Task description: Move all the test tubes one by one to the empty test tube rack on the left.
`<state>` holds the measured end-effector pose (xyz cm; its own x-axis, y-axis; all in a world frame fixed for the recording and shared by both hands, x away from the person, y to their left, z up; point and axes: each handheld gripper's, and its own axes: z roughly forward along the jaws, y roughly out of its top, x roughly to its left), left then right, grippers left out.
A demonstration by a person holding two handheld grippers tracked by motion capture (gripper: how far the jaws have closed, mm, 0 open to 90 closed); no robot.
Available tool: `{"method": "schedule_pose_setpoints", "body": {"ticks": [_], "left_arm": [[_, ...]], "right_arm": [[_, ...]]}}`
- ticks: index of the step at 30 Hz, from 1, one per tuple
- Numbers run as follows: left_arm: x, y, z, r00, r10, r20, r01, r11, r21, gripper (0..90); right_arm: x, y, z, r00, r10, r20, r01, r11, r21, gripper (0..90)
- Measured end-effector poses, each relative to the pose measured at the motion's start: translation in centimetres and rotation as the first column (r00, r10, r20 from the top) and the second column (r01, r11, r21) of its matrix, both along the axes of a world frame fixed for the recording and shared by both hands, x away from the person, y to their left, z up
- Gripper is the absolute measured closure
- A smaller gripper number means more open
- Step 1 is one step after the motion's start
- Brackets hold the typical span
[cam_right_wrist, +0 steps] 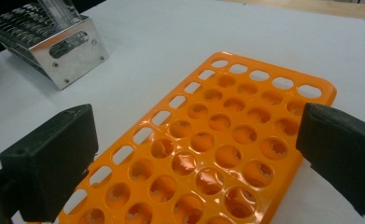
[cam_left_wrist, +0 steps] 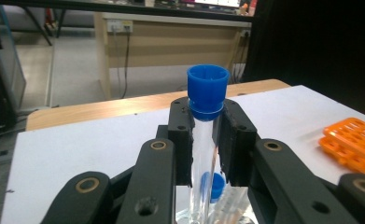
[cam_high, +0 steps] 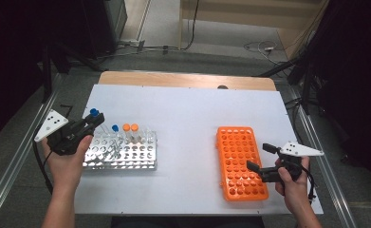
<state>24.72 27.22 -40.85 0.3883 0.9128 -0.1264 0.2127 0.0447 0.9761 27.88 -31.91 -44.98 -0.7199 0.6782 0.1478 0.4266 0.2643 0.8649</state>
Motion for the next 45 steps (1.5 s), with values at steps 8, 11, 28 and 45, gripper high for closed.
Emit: {"method": "schedule_pose_setpoints", "body": {"ticks": [8,11,28,45], "left_arm": [[0.6,0.6,-1.0,0.9988,0.043,-0.024,-0.044,0.9989,-0.018,77.1],[0.8,0.5,-1.5,0.9977,0.056,-0.039,-0.056,0.9984,-0.01,77.2],[1.0,-1.1,-1.3,0.9985,0.053,-0.014,-0.053,0.9986,0.0,77.1],[2.0,-2.3,-3.3,0.9923,0.068,-0.104,-0.061,0.9957,0.07,76.2]], "right_arm": [[0.1,-0.5,-0.2,0.9999,-0.015,-0.002,0.015,1.0,-0.003,0.0],[0.1,-0.5,-0.2,0.9999,-0.016,-0.002,0.016,1.0,-0.004,0.0],[0.1,-0.7,-0.3,0.9997,-0.025,-0.005,0.025,1.0,-0.003,0.0],[0.2,-0.7,-0.5,0.9996,-0.028,-0.008,0.028,1.0,-0.01,0.0]]}}
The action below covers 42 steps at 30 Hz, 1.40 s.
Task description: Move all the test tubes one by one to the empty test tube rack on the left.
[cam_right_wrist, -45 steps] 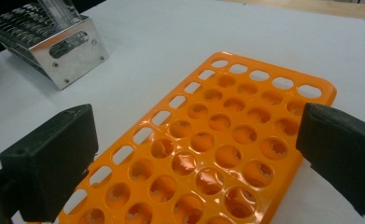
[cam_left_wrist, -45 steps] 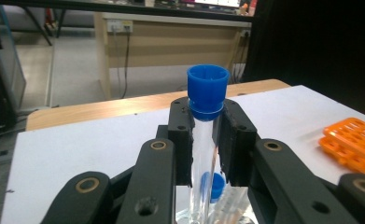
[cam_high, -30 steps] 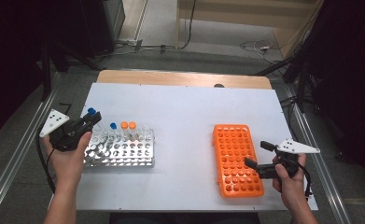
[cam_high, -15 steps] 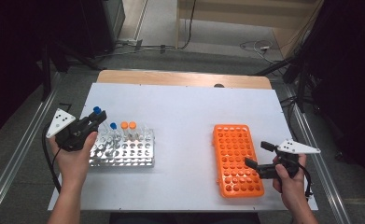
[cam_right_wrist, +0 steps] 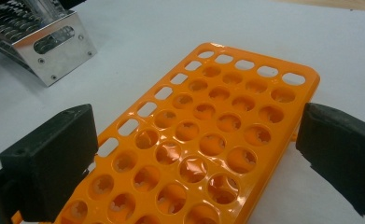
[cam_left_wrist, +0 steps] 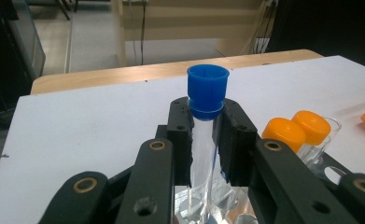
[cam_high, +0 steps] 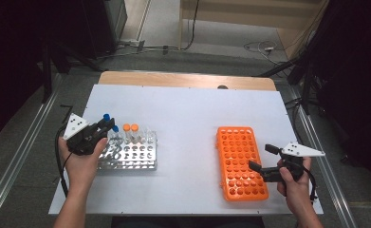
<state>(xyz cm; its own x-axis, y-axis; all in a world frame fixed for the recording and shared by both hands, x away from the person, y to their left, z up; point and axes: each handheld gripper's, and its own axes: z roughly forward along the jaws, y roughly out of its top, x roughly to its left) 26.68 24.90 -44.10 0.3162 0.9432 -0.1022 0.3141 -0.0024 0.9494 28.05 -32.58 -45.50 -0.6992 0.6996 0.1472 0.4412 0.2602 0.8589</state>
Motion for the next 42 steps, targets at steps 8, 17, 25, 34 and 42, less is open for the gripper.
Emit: {"method": "schedule_pose_setpoints", "body": {"ticks": [8,17,25,34,42], "left_arm": [[-0.2,0.1,-0.2,0.9994,0.001,-0.034,0.0,1.0,0.003,66.5],[-1.2,0.7,0.3,0.9996,-0.013,-0.023,0.012,0.9979,-0.064,46.7],[-2.4,0.0,0.6,0.9966,-0.081,-0.013,0.08,0.9944,-0.068,19.7],[-4.0,-1.0,0.5,0.9898,-0.142,-0.009,0.141,0.9878,-0.065,3.4],[-5.3,-1.5,0.1,0.9818,-0.19,-0.003,0.189,0.9798,-0.065,0.0]], "right_arm": [[0.0,-0.2,0.0,1.0,-0.004,0.001,0.004,1.0,0.002,0.0],[0.0,-0.1,-0.1,1.0,0.002,0.005,-0.002,1.0,0.001,0.0],[0.0,-0.2,-0.1,0.9999,0.002,0.01,-0.002,1.0,-0.003,0.0],[0.2,-0.5,-0.3,0.9998,-0.004,0.018,0.004,1.0,-0.004,0.0],[0.2,-0.7,-0.4,0.9997,-0.008,0.022,0.008,1.0,-0.006,0.0]]}}
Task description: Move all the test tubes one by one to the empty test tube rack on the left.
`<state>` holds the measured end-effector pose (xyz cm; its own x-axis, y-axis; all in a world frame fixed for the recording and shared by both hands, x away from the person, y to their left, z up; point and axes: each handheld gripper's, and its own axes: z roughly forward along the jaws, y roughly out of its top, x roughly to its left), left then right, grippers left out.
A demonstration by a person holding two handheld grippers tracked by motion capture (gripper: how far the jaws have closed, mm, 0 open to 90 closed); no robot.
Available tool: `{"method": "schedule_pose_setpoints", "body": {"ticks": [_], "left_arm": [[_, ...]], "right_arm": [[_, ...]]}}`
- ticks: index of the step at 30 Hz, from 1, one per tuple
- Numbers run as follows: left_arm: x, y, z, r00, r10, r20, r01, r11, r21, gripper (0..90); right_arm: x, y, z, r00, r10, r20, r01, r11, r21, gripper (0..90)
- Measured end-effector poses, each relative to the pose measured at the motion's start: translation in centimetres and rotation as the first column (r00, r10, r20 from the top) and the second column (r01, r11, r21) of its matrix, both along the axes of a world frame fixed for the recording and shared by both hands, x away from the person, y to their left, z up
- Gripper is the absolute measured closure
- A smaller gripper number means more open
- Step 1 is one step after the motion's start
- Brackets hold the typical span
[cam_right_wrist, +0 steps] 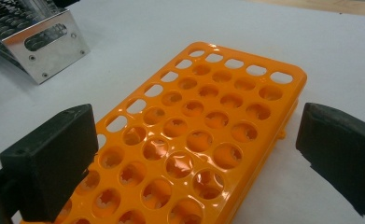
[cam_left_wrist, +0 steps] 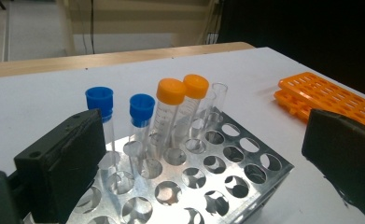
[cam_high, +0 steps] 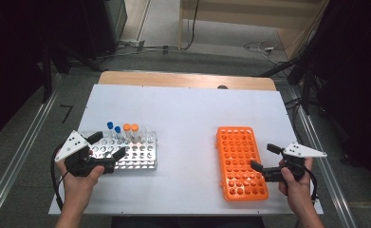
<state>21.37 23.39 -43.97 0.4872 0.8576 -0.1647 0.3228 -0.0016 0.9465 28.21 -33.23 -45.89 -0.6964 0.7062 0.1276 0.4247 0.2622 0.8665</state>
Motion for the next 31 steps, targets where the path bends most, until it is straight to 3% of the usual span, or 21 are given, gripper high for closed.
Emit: {"method": "schedule_pose_setpoints", "body": {"ticks": [9,20,26,31], "left_arm": [[-1.4,-0.4,-0.4,0.9997,-0.024,0.011,0.024,0.9996,0.017,0.0],[-3.7,0.3,-1.2,0.9986,-0.045,0.025,0.045,0.9989,0.01,0.0],[-3.8,1.3,-1.6,0.9989,-0.039,0.024,0.04,0.9987,-0.032,0.0],[-3.6,1.5,-1.7,0.9993,-0.034,0.017,0.034,0.9989,-0.033,0.0]], "right_arm": [[0.0,-0.5,-0.1,0.9999,-0.012,0.001,0.012,1.0,0.002,0.0],[-0.2,-1.4,-0.3,0.9997,-0.026,0.004,0.026,1.0,0.01,0.0],[-0.1,-1.6,-0.6,0.9993,-0.037,-0.001,0.037,0.999,0.01,0.0],[-0.1,-1.6,-0.6,0.9994,-0.036,-0.001,0.036,0.999,0.01,0.0]]}}
